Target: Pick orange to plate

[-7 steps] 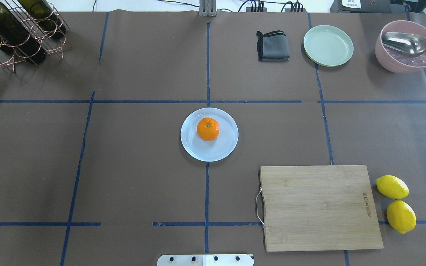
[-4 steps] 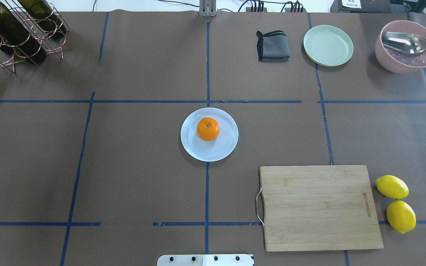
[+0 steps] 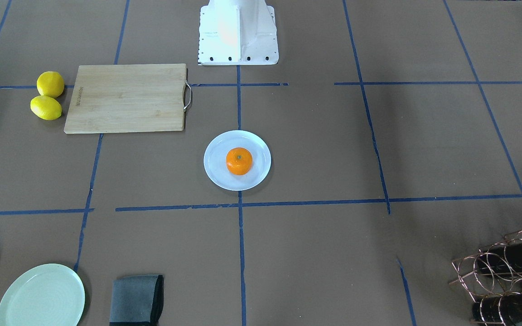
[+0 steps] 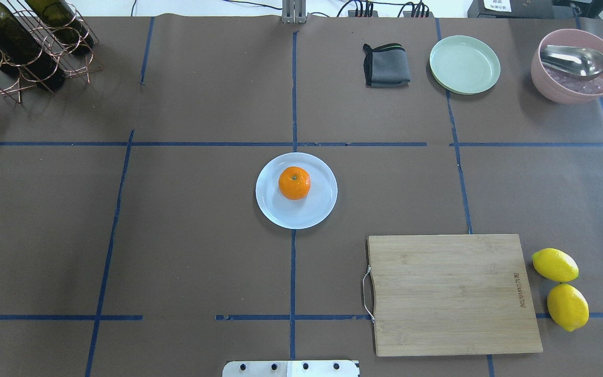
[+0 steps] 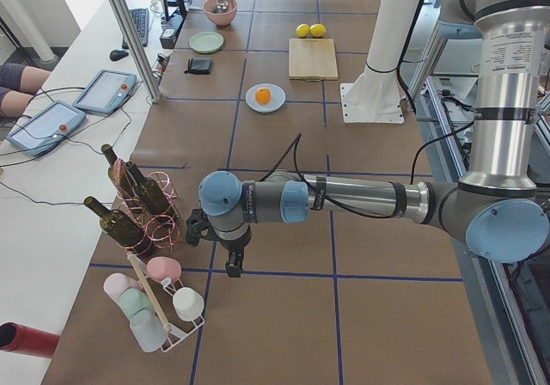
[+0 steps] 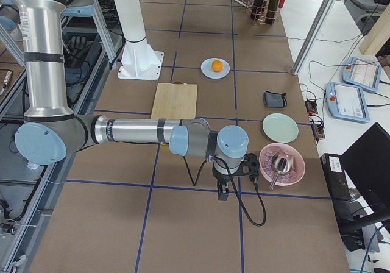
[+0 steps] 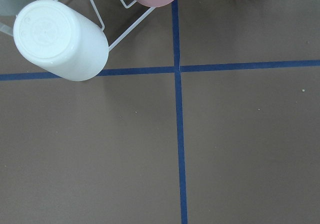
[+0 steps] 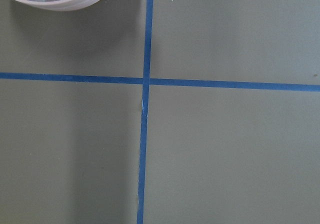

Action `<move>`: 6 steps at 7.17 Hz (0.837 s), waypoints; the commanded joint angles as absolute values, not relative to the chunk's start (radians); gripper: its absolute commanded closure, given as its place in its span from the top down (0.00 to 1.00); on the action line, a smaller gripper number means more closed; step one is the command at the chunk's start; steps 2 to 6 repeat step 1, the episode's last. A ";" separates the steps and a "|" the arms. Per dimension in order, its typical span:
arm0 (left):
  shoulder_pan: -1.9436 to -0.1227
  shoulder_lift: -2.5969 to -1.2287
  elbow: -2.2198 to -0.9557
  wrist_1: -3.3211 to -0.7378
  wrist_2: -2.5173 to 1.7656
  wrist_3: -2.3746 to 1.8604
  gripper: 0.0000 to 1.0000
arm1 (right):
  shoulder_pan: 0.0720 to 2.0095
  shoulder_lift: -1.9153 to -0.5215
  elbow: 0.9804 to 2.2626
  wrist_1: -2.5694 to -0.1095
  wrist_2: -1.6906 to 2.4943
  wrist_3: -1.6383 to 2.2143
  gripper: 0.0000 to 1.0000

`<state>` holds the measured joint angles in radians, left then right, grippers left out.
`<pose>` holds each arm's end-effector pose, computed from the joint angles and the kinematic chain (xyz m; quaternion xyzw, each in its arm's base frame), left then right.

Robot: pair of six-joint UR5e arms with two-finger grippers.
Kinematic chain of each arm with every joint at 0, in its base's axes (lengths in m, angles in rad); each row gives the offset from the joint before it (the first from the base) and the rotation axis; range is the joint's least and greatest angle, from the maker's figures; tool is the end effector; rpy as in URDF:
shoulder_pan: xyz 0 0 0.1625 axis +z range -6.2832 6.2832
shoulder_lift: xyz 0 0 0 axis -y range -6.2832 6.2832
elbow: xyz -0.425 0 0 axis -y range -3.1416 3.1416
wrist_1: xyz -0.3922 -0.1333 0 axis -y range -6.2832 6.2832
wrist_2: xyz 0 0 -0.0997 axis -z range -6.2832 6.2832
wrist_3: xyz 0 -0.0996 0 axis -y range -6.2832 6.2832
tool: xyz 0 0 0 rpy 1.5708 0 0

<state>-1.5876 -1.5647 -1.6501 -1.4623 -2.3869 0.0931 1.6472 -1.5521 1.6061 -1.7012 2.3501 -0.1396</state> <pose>-0.0689 -0.4847 0.6305 0.0056 0.3971 0.0280 0.9174 0.1008 -0.4873 0.6445 0.0058 -0.3812 -0.0147 0.9244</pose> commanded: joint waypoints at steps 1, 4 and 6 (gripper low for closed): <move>-1.588 -1.565 -1.657 -1.463 -2.387 0.092 1.00 | 1.647 -1.552 1.609 -1.701 2.350 -0.140 1.00; -1.588 -1.565 -1.657 -1.463 -2.387 0.092 1.00 | 1.647 -1.552 1.609 -1.701 2.350 -0.140 1.00; -1.588 -1.565 -1.657 -1.463 -2.387 0.092 1.00 | 1.647 -1.552 1.609 -1.701 2.350 -0.140 1.00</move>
